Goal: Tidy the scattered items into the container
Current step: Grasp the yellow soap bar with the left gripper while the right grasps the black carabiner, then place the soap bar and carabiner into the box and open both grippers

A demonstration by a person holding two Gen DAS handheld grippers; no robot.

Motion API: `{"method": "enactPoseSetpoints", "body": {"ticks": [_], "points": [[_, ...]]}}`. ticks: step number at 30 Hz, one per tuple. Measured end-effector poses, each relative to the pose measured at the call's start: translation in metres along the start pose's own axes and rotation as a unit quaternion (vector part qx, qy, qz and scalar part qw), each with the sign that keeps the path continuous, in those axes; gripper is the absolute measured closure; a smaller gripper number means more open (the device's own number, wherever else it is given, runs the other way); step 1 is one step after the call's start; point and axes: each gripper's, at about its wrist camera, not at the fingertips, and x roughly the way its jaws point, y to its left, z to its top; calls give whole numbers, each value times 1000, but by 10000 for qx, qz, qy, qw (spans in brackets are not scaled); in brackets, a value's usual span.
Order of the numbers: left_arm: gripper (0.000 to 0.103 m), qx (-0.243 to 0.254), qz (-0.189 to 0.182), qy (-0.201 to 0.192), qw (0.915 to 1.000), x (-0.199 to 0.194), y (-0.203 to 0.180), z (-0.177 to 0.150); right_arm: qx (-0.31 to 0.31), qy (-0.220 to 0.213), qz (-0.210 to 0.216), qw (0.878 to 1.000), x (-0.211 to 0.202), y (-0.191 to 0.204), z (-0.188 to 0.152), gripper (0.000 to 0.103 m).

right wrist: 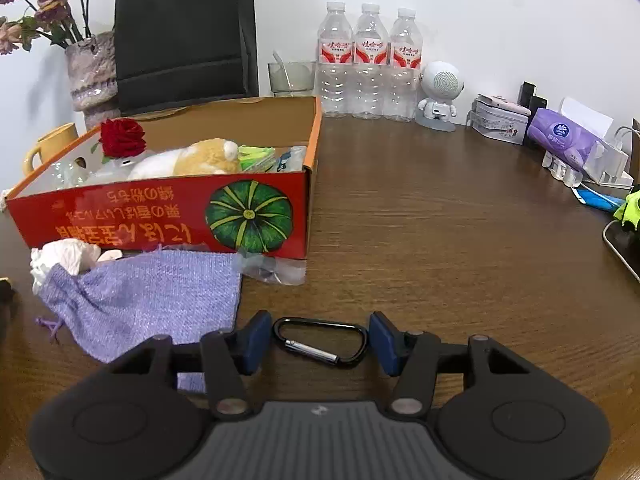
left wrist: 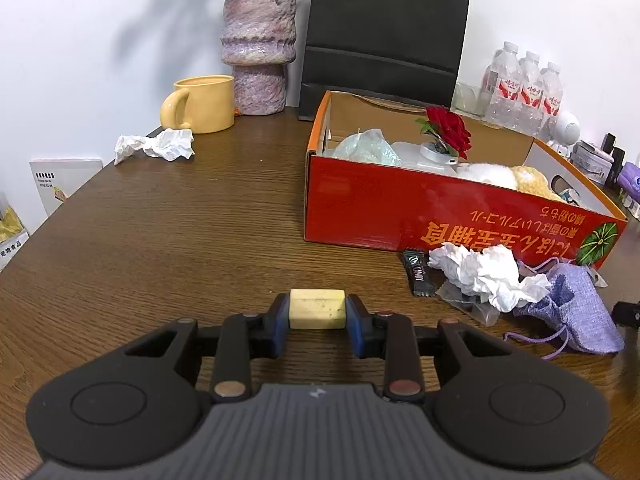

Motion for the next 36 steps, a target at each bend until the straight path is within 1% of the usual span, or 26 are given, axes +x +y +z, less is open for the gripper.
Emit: {"method": "enactPoseSetpoints", "body": {"ticks": [6, 11, 13, 15, 17, 19, 22, 25, 28, 32, 33, 34, 35, 36], "points": [[73, -14, -39, -16, 10000, -2, 1, -1, 63, -43, 116, 9999, -4, -5, -3, 50], [73, 18, -117, -175, 9998, -14, -1, 4, 81, -212, 223, 9995, -15, -6, 3, 50], [73, 43, -198, -318, 9993, -22, -2, 13, 77, -359, 324, 9988, -25, -5, 11, 50], [73, 108, -270, -545, 9981, -33, -5, 28, 40, -572, 468, 9973, -37, -4, 25, 50], [73, 201, -347, -808, 9959, -41, -11, 48, 1, -767, 654, 9949, -44, -1, 44, 50], [73, 251, -444, -990, 9938, -39, -16, 70, -45, -920, 830, 9923, -45, 5, 68, 50], [73, 262, -484, -1104, 9924, -18, -26, 102, -121, -1025, 865, 9909, -30, 19, 102, 50], [73, 218, -478, -1020, 9934, 17, -32, 122, -121, -984, 889, 9911, 0, 34, 128, 50], [73, 210, -423, -867, 9951, 55, -36, 130, -89, -814, 874, 9928, 37, 42, 140, 50], [72, 214, -449, -634, 9967, 92, -36, 130, -37, -629, 948, 9935, 74, 48, 149, 49], [58, 228, -463, -604, 9968, 97, -36, 130, -78, -603, 945, 9937, 82, 49, 150, 42], [23, 236, -474, -585, 9969, 101, -36, 129, -99, -569, 915, 9941, 88, 51, 152, 31], [8, 221, -433, -605, 9970, 102, -37, 129, -84, -554, 878, 9946, 92, 51, 152, 10], [1, 207, -531, -687, 9960, 101, -36, 127, -50, -594, 886, 9943, 94, 51, 151, 6]]}}
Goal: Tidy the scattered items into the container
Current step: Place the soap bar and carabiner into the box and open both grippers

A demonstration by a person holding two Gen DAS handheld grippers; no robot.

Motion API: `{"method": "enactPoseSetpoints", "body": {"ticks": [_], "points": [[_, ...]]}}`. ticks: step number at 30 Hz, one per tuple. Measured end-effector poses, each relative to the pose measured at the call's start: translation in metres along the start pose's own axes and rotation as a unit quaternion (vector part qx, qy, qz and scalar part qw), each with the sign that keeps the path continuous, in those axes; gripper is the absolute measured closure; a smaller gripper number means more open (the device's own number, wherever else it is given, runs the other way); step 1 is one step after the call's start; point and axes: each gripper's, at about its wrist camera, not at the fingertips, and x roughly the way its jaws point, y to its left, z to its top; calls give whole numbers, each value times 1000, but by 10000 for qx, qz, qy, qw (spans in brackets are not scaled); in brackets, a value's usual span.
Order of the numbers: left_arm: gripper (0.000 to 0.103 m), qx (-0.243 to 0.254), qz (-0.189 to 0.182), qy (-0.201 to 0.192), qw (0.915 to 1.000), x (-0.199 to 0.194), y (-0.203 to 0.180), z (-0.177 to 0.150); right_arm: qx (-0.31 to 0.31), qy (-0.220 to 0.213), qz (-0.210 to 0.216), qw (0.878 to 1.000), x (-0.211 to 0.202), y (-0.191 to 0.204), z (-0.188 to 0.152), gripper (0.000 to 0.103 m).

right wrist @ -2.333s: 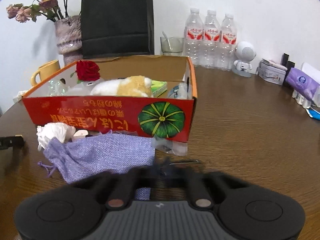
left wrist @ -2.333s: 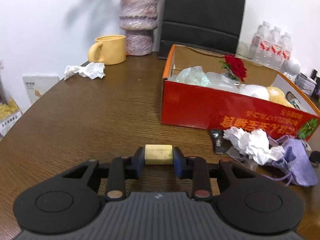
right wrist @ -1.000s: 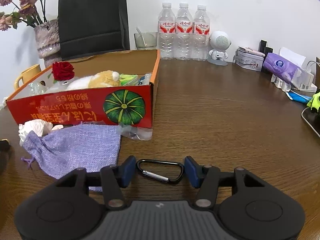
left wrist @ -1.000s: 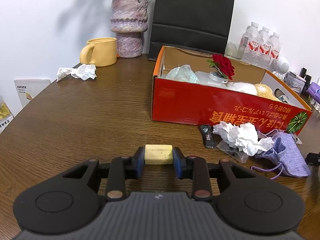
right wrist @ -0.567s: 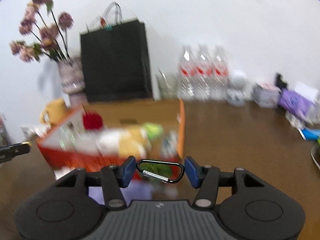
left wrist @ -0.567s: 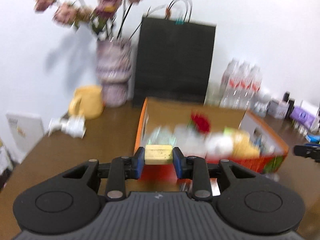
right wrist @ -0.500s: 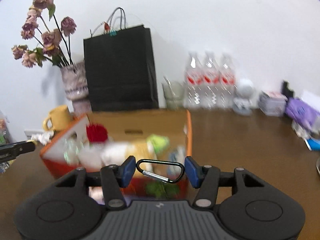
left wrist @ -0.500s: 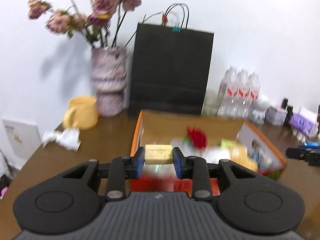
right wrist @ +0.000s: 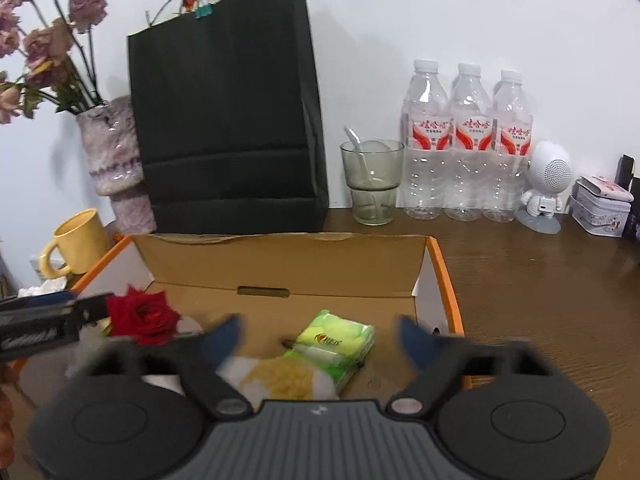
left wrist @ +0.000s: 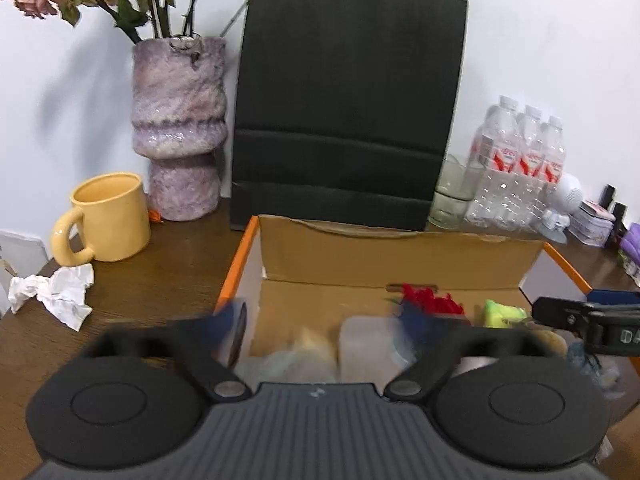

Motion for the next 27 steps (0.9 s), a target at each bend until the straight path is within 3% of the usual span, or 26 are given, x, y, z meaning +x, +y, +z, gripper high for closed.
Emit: {"method": "enactPoseSetpoints", "body": {"ticks": [5, 19, 27], "points": [[0, 242, 66, -110, 9996, -4, -8, -3, 31, 169, 67, 9998, 6, -2, -3, 6], [0, 119, -16, -94, 9999, -14, -9, -6, -34, 46, 81, 10000, -9, 2, -4, 6], [0, 7, -87, -98, 9999, -49, -7, -14, -81, -113, 108, 9998, -44, 7, -13, 6]]}}
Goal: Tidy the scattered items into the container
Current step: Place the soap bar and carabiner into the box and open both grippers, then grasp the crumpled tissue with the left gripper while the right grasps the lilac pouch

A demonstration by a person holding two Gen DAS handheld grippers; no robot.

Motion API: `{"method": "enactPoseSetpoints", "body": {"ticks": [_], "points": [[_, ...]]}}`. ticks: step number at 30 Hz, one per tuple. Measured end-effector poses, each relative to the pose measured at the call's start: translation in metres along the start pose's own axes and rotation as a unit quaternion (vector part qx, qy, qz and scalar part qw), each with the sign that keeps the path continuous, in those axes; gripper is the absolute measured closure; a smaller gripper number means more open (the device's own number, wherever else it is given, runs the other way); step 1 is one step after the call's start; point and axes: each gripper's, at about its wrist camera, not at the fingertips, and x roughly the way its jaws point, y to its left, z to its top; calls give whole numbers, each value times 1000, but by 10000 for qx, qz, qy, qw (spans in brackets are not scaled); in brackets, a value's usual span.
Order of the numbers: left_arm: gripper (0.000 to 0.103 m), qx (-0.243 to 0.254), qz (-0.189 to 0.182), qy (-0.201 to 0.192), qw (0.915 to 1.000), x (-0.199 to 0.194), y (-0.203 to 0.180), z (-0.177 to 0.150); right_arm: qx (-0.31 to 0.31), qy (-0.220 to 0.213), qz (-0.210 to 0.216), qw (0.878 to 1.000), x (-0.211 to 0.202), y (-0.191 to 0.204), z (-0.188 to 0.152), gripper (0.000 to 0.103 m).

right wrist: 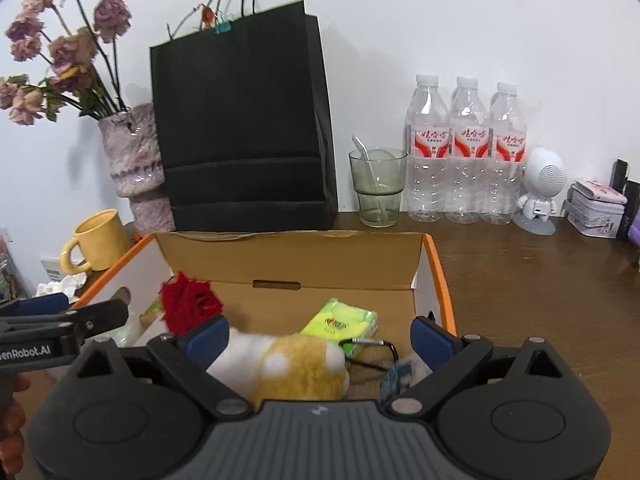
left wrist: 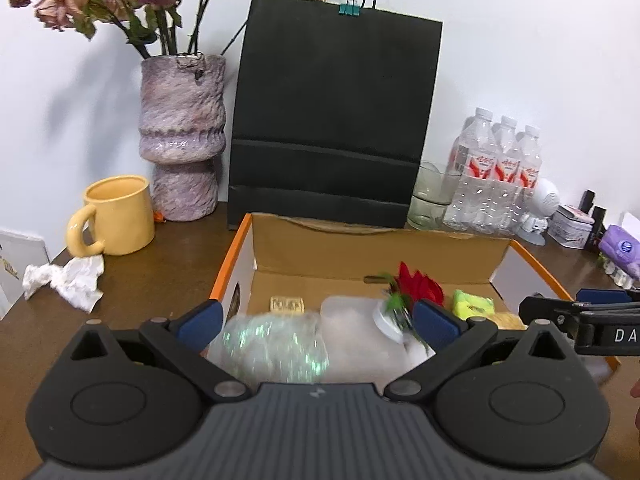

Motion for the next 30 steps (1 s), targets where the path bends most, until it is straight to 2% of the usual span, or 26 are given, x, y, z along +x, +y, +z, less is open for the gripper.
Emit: {"method": "enactPoseSetpoints", "body": {"ticks": [11, 18, 23, 26, 28, 29, 30], "points": [[0, 10, -178, 391, 9991, -53, -2, -48, -288, 251, -189, 9991, -61, 4, -57, 6], [0, 160, -232, 506, 9983, -57, -20, -71, -245, 674, -139, 9973, -65, 1, -88, 6], [6, 237, -115, 544, 9982, -45, -33, -81, -202, 906, -169, 9955, -51, -1, -104, 10], [21, 229, -86, 651, 9976, -35, -35, -86, -291, 977, -165, 9947, -45, 2, -110, 11], [44, 230, -98, 737, 9970, -30, -35, -90, -399, 874, -118, 9953, -45, 4, -113, 15], [51, 222, -130, 771, 9967, -28, -34, -91, -419, 825, -37, 9957, -46, 4, -113, 28], [64, 213, -199, 784, 9965, -28, -33, -92, -489, 758, 41, 9959, -49, 5, -114, 55]]}}
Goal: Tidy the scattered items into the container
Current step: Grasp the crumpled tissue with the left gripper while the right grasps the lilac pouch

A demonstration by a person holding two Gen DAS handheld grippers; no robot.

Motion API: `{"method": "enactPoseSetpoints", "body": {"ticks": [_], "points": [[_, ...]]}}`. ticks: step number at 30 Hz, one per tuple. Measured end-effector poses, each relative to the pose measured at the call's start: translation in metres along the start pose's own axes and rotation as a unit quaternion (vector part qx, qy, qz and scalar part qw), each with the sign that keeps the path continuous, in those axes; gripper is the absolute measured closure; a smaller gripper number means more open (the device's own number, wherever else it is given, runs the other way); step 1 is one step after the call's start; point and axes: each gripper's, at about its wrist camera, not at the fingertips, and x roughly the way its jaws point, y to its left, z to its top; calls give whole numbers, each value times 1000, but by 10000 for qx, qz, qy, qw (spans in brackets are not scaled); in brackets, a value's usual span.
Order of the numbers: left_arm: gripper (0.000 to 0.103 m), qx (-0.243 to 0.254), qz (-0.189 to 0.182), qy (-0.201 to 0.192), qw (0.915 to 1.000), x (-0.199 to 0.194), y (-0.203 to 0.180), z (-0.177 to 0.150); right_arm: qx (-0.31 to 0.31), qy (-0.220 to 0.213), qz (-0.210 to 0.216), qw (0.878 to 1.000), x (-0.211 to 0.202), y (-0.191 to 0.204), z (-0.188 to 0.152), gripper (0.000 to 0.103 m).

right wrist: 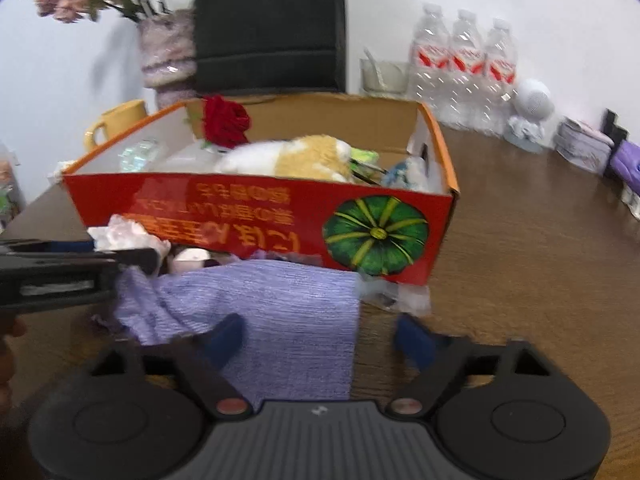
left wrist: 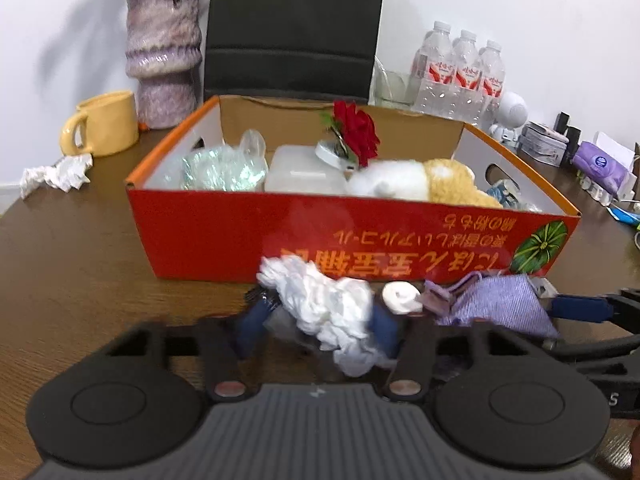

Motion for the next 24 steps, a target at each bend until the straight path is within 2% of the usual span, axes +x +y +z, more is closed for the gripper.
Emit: {"method": "enactPoseSetpoints", "body": {"ticks": [1, 2, 3, 7, 24], "points": [[69, 12, -73, -3, 10000, 0, 1, -1, -33, -62, 76, 9999, -3, 1, 0, 70], [71, 39, -77, -49, 10000, -2, 1, -2, -30, -84, 68, 9999, -5, 1, 0, 93], [74, 54, -82, -103, 9999, -4, 1, -2, -15, -98, 108, 9999, -5, 0, 0, 95], [76, -96, -158, -170, 9997, -10, 7, -2, 171, -178, 327, 9992, -10, -5, -1, 98], [77, -440, -356, -763, 9955, -70, 27, 6, 415, -1235, 466, 9904, -77, -9, 13, 99]]}}
